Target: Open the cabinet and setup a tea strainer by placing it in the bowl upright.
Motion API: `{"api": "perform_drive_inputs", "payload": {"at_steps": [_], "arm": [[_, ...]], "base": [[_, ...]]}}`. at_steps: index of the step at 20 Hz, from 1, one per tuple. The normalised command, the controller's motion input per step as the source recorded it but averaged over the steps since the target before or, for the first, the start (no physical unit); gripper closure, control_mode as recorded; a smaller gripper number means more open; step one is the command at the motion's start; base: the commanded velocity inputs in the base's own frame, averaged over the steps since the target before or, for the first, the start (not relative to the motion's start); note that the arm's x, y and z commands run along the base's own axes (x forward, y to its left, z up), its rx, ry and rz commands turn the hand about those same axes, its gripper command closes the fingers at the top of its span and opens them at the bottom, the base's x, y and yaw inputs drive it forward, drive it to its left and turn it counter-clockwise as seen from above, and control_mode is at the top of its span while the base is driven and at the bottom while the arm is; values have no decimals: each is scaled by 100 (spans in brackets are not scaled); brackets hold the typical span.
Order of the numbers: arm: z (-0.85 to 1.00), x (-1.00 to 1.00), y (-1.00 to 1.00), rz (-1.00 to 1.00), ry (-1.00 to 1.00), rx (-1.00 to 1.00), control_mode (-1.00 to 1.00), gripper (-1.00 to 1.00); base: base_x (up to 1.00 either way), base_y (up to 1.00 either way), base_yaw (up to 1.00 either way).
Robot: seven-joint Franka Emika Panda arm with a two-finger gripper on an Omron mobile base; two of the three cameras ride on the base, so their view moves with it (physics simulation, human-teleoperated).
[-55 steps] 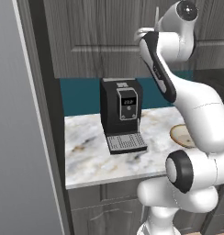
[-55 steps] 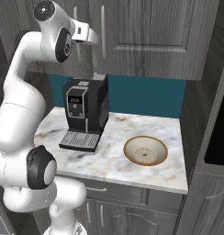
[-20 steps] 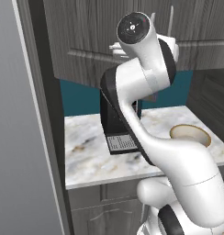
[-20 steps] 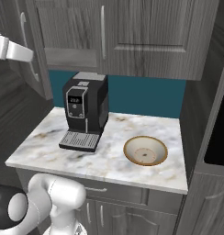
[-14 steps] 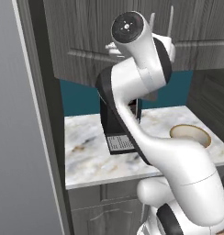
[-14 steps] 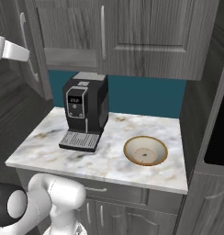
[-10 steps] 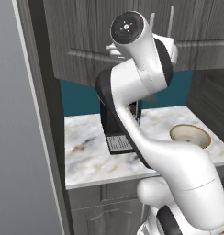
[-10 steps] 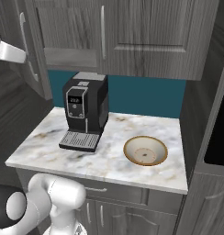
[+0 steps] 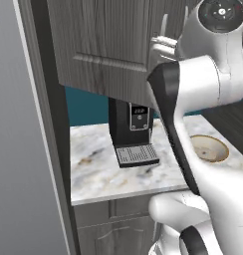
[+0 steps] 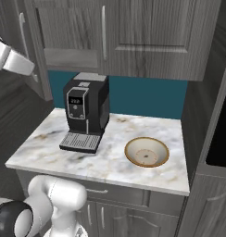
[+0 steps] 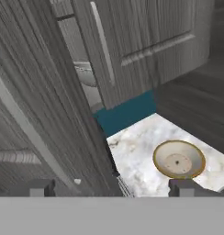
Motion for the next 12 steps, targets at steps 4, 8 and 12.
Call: {"api": "perform_drive_inputs", "payload": {"at_steps": [4, 8, 12], "arm": [[0, -4, -59, 28, 1, 60, -100, -100], [0, 0, -38, 29, 1, 60, -100, -100], [-1, 14, -40, 19, 7, 58, -100, -100]], "base": [[0, 0, 0], [0, 0, 0], [0, 0, 0]]}}
